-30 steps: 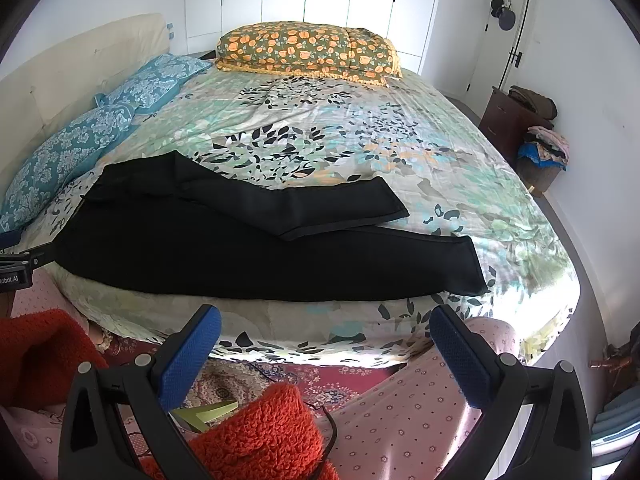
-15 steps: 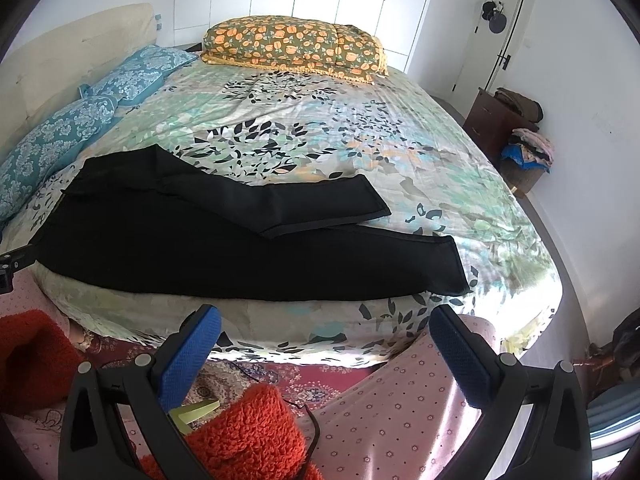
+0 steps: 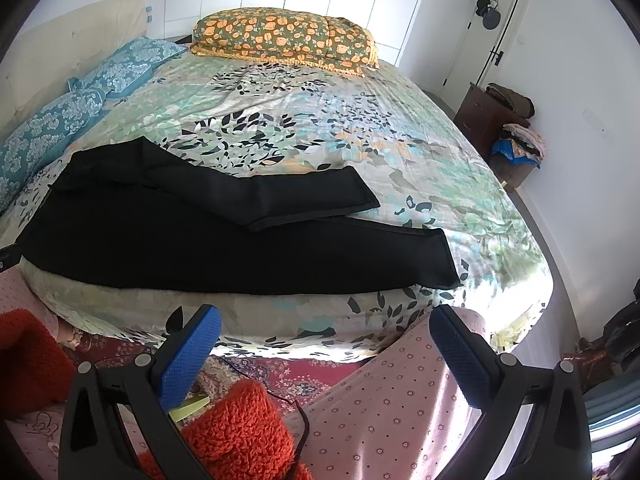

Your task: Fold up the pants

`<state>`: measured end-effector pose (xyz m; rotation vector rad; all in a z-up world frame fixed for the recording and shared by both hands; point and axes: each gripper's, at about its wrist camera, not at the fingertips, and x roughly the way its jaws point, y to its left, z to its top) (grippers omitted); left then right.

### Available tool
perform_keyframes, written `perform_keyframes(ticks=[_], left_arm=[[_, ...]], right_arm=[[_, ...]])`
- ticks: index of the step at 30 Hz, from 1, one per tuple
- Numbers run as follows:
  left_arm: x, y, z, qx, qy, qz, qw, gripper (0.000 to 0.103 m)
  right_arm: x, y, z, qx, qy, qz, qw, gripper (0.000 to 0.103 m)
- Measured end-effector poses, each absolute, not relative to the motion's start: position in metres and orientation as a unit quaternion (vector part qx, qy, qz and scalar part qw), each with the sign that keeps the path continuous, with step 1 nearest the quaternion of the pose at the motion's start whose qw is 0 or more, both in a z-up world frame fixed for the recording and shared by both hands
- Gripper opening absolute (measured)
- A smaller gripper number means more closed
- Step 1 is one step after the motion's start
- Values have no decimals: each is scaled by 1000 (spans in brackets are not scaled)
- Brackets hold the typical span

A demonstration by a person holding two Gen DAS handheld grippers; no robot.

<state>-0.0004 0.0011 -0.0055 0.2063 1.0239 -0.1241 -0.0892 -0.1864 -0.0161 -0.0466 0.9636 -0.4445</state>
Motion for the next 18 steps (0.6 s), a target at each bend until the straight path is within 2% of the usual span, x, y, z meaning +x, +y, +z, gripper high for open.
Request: perform_keyframes(ticks=[18], left_arm=[[2, 3, -9, 98, 492, -58, 863, 102]], right_arm=[[-85, -184, -18, -26, 462, -211, 861, 103]])
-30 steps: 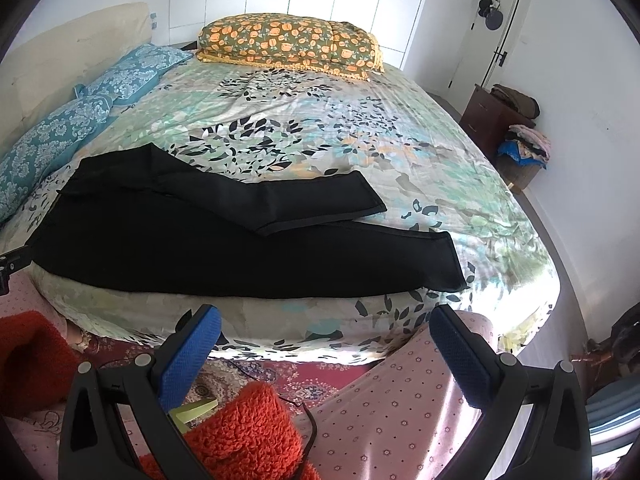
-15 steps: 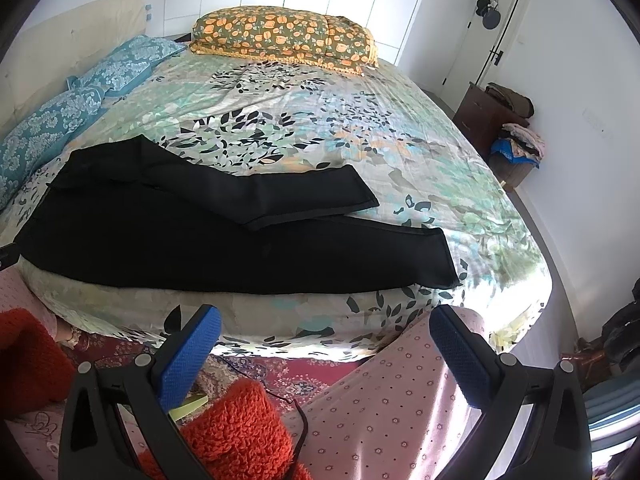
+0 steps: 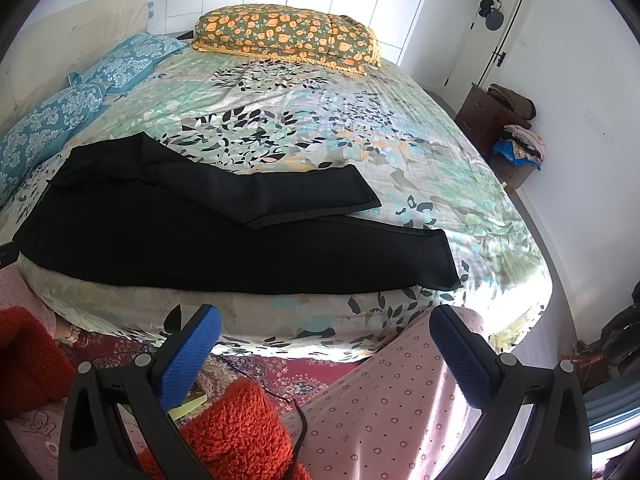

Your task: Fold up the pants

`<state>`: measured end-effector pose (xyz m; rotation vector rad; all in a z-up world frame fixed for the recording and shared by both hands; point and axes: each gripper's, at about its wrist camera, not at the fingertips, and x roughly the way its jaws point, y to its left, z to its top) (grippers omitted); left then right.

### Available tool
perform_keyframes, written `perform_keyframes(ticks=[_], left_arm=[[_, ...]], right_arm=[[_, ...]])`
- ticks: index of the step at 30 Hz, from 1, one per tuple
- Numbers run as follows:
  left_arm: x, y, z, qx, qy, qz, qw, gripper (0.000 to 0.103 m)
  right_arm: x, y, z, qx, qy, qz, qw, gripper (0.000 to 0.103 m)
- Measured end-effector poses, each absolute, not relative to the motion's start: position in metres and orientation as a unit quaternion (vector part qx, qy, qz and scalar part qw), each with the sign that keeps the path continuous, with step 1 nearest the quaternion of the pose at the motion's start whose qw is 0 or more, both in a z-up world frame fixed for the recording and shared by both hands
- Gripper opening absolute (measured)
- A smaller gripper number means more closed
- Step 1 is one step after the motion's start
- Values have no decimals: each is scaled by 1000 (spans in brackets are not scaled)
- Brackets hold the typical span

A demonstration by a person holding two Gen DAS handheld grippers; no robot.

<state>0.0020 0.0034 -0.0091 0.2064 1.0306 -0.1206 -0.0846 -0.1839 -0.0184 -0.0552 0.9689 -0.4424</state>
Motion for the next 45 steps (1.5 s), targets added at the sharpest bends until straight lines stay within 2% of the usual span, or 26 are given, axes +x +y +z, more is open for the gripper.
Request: perform_keyframes(ticks=[23, 31, 33, 39, 45], left_arm=[[-1, 2, -10, 98, 493, -58, 862, 102], [6, -5, -1, 92, 473, -86, 872, 102], [12, -9, 0, 100, 465, -93, 875, 102], [45, -15, 8, 90, 441, -106, 887, 102], [70, -13, -7, 74, 463, -90, 879, 102]], right_arm=[[-89, -181, -19, -27, 457, -197, 867, 103], [-81, -164, 1, -30, 385, -94, 917, 103], [-68, -164, 1, -11, 377, -54, 925, 103], [1, -197, -41, 118, 450, 77, 882, 103], [83, -278, -28, 57, 442, 76, 892, 103]])
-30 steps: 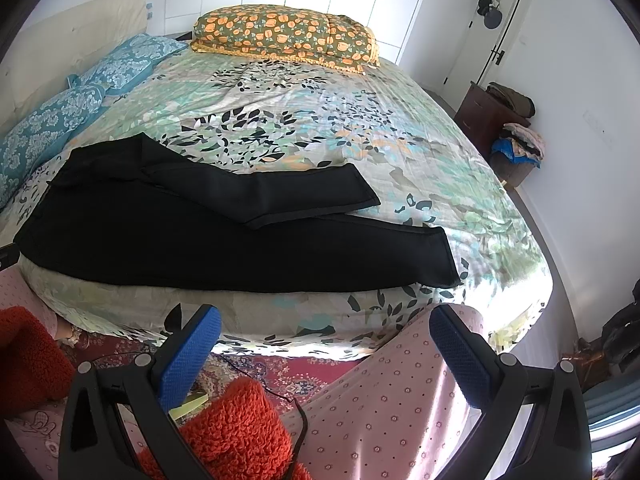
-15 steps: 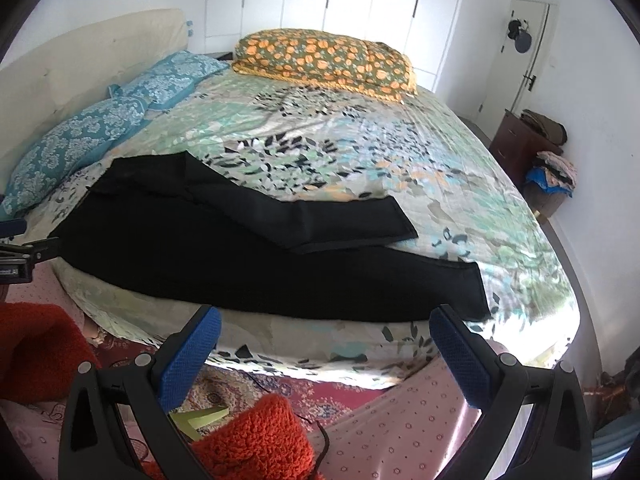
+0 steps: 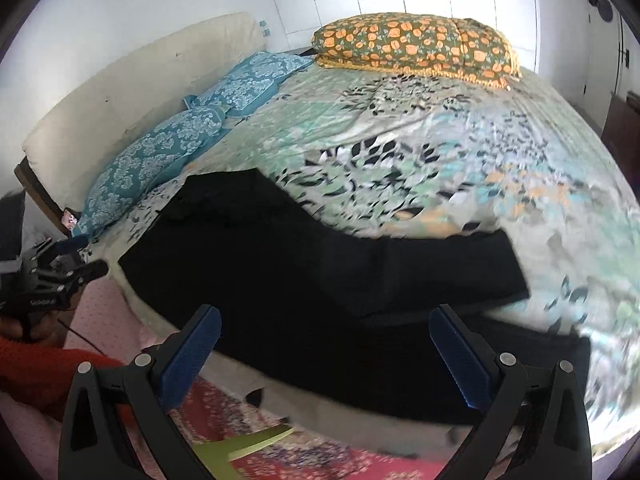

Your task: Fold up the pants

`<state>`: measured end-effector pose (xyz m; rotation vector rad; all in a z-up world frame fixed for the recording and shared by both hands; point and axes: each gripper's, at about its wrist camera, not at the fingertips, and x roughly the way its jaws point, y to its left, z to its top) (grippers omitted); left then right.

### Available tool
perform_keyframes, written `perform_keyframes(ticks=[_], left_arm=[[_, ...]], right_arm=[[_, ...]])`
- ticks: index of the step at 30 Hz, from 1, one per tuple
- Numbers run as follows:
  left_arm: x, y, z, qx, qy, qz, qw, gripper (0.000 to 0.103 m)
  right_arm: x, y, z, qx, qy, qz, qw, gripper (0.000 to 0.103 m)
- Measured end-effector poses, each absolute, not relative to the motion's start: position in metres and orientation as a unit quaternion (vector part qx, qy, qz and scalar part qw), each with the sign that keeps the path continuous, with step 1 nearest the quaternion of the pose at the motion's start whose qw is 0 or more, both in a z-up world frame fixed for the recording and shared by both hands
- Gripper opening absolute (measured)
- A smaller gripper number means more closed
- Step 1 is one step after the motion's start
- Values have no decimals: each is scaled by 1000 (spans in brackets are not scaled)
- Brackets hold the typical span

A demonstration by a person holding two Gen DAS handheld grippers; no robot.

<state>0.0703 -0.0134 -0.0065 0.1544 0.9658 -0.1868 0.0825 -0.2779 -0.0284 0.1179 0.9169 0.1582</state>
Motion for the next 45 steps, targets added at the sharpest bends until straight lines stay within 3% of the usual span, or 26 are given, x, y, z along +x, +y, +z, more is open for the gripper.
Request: perform_keyframes(ticks=[7, 9, 11, 23, 24, 27, 28, 33, 38, 45], left_arm=[[82, -9, -43, 76, 516, -58, 851, 102], [86, -6, -46, 73, 524, -49, 847, 102], [89, -4, -50, 76, 531, -37, 843, 102], [99, -13, -75, 92, 569, -23, 817, 102], [99, -15, -76, 97, 570, -23, 816, 102], [101, -16, -79, 104, 573, -20, 812, 102], [102, -16, -80, 103, 575, -20, 811, 102], [111, -23, -86, 105, 579, -19, 808, 102], [114, -38, -82, 123, 565, -24, 816, 102], [121, -42, -95, 135, 581, -17, 803, 102]], right_arm=[[219, -439, -96, 134, 570, 31, 810, 101], [244, -465, -128, 151, 604, 23, 782, 89], [263, -476, -153, 151, 625, 18, 765, 76], [301, -471, -220, 75, 695, 32, 715, 71], [301, -470, -222, 77, 698, 40, 711, 65], [298, -466, -211, 45, 704, 42, 707, 24], [298, -466, -204, 45, 702, 47, 709, 17], [318, -480, -136, -2, 637, 16, 770, 15], [351, -557, -77, -5, 538, -132, 833, 13], [380, -559, -135, -3, 525, -189, 830, 17]])
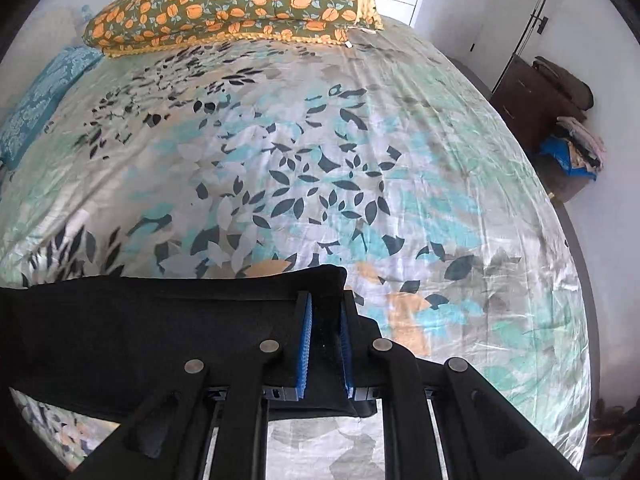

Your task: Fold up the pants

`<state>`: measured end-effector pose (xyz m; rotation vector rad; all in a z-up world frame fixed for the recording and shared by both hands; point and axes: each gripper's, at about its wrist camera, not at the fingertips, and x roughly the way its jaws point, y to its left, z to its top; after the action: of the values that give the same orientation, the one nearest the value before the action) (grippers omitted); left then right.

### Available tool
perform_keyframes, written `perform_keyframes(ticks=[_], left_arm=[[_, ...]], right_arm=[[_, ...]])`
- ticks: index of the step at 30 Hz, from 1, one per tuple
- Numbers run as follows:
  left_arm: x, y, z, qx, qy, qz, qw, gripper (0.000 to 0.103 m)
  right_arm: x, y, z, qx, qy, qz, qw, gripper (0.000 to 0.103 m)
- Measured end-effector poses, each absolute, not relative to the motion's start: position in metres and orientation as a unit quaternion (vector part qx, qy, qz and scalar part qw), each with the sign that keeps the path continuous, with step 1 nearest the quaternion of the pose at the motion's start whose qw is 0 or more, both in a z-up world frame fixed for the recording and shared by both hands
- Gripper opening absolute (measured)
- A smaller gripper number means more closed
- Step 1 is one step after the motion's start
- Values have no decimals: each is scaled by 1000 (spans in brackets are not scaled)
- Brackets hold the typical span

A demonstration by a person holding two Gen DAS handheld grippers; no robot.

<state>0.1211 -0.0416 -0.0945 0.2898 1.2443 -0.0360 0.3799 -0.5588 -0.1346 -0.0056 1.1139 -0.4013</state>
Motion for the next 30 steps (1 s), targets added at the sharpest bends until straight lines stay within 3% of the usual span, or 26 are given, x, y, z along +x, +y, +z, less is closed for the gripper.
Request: perform_keyframes(ticks=[1, 2, 4, 8, 13, 18, 21, 25, 30], left_arm=[[123, -42, -97, 135, 585, -16, 800, 102], [124, -42, -100, 135, 589, -17, 796, 102], [125, -43, -102, 140, 591, -18, 794, 102], [135, -33, -111, 141, 587, 0, 797, 102], [152, -3, -125, 72, 614, 29, 785, 102], [141, 11, -121, 74, 615, 47, 784, 102], [137, 27, -112, 80, 601, 66, 792, 102], [150, 45, -116, 79, 587, 75, 802, 102], [195, 38, -145, 121, 568, 65, 811, 102]], right_arm=[[380, -556, -143, -9, 528, -198, 826, 30], [379, -555, -152, -9, 533, -206, 821, 53], [372, -557, -158, 11, 529, -208, 823, 65], [354, -538, -153, 80, 516, -143, 841, 65], [351, -488, -174, 204, 527, 19, 825, 69], [353, -495, -218, 150, 563, -93, 807, 69], [335, -517, -202, 150, 541, -160, 812, 68], [278, -537, -168, 209, 525, -136, 814, 72], [167, -541, -161, 317, 573, -69, 753, 80]])
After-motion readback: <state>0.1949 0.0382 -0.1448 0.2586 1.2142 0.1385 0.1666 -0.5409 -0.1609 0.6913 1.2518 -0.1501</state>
